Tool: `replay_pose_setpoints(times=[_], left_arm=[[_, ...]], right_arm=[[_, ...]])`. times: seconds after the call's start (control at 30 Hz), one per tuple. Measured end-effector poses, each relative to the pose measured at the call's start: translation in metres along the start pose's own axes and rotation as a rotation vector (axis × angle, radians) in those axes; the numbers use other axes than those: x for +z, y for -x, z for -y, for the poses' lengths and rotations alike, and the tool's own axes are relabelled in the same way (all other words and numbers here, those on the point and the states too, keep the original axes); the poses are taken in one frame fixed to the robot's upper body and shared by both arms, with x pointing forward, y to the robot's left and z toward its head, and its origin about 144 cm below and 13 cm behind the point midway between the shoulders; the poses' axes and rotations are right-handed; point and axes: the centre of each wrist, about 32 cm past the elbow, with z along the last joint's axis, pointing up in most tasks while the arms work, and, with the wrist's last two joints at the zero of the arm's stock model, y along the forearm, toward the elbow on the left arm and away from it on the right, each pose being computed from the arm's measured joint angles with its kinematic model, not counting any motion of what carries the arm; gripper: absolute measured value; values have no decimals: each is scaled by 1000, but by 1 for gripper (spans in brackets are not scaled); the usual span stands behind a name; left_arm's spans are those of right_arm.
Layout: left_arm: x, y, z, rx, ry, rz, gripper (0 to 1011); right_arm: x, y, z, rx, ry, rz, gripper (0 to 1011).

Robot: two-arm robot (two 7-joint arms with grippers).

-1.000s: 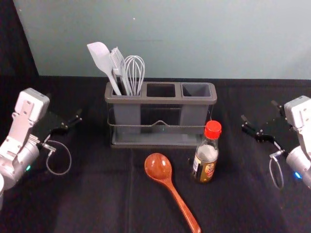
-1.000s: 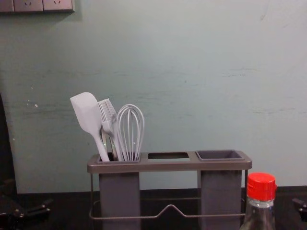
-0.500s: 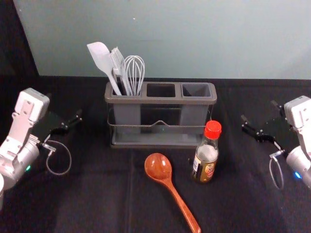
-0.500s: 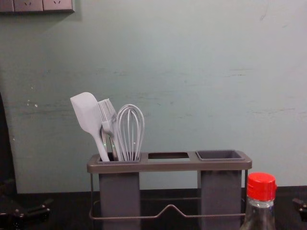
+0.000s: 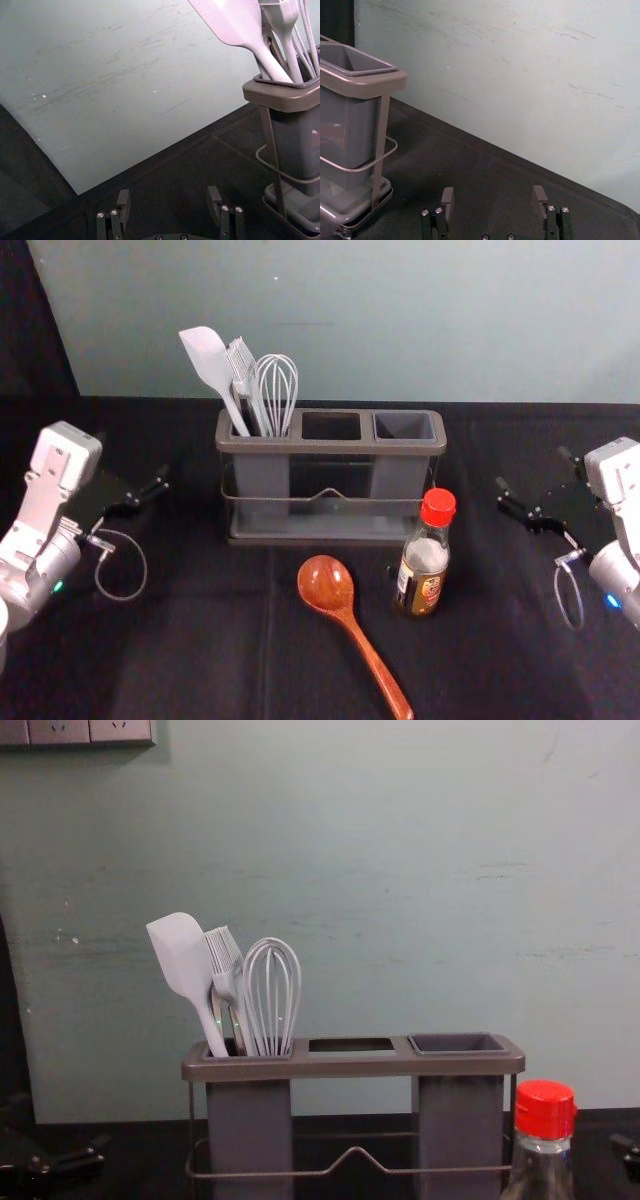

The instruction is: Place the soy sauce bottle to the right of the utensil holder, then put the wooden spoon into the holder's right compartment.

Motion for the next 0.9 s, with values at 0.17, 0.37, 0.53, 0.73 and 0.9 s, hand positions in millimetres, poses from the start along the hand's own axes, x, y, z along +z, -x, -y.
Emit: replay_pose_setpoints(times=[0.17,0.37,0.53,0.73,0.9], left_arm=[[0,0,0,0,0,0,1005],[0,0,0,0,0,0,1005],[0,0,0,0,0,0,1005],[0,0,0,0,0,0,1005],[0,0,0,0,0,0,1005]], right_arm=[[0,0,0,0,0,0,1002],[1,1,3,5,-15,-1,1002],[3,5,14,21,-42,8,1002],[5,11,39,40,-64,8,1003],[6,13,61,53,-76,3,1003]])
